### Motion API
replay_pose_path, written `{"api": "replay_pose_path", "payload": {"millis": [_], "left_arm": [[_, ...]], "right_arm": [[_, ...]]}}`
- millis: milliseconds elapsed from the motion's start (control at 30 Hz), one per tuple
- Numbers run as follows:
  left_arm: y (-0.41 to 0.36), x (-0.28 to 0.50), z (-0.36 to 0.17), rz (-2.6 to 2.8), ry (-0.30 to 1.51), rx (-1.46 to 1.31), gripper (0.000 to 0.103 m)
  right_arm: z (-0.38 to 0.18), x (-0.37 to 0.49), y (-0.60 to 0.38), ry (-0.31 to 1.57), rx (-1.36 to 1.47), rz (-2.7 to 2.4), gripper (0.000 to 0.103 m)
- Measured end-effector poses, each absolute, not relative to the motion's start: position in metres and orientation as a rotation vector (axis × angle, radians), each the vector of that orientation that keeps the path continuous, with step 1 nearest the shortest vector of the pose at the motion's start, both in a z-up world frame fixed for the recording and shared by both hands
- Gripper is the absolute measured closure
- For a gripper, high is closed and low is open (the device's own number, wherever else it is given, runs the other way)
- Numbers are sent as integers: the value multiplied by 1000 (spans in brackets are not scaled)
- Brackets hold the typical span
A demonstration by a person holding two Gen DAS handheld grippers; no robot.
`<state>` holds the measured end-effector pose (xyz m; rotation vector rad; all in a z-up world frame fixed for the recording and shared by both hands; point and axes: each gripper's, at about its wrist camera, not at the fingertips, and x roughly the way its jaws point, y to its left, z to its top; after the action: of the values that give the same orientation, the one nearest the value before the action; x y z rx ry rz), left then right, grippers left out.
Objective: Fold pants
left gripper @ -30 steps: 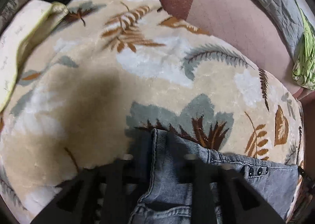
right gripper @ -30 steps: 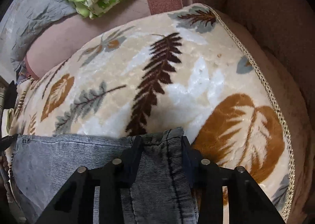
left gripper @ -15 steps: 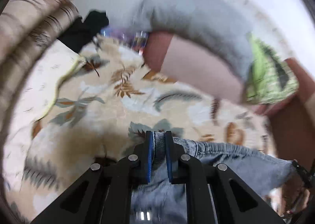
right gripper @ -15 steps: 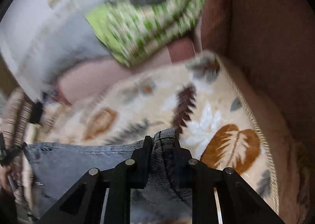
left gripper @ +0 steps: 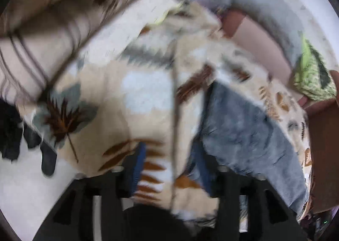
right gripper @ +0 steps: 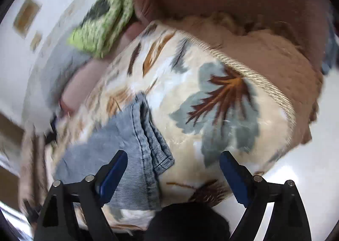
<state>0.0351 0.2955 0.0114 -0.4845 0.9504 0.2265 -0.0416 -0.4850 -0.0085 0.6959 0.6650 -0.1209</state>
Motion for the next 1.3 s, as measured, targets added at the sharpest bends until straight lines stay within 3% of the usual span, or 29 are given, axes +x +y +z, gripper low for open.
{"api": "replay_pose_path", "payload": {"millis": [67,167,300,367,400,533,700,833,867,933,1233,1300], "left_arm": [[272,40,28,175,906,-441,33],[224,58,38,102,884,-316,31],[167,84,9,83,932,-110,31],[154,86,-8,112,969,-74,31],[152,89,-18,117,992,-80,31],[154,86,-39,143,1016,-114,31],[149,83,-37,154,1008,-89,31],[147,87,-41,170,1002,-84,30],[147,87,-41,174,999,-82,30],[146,85,-40,177,997,-75,29],[143,81,-37,200,976,-48,28],[141,79,-35,207,966,-38,28]], "right_arm": [[4,-37,-473,642,721,-73,12],[16,-13,-458,649,668,-73,12],[21,57,-452,753,520,-119,16],[9,88,-443,883,439,-97,56],[2,101,-438,954,391,-102,82],[22,116,-417,966,217,-110,87],[68,119,-411,810,119,-160,87],[57,137,-410,802,79,-201,83],[38,146,-411,867,50,-223,78],[6,155,-416,1013,60,-246,31],[47,69,-393,734,117,-213,30],[49,51,-375,710,116,-145,21]]}}
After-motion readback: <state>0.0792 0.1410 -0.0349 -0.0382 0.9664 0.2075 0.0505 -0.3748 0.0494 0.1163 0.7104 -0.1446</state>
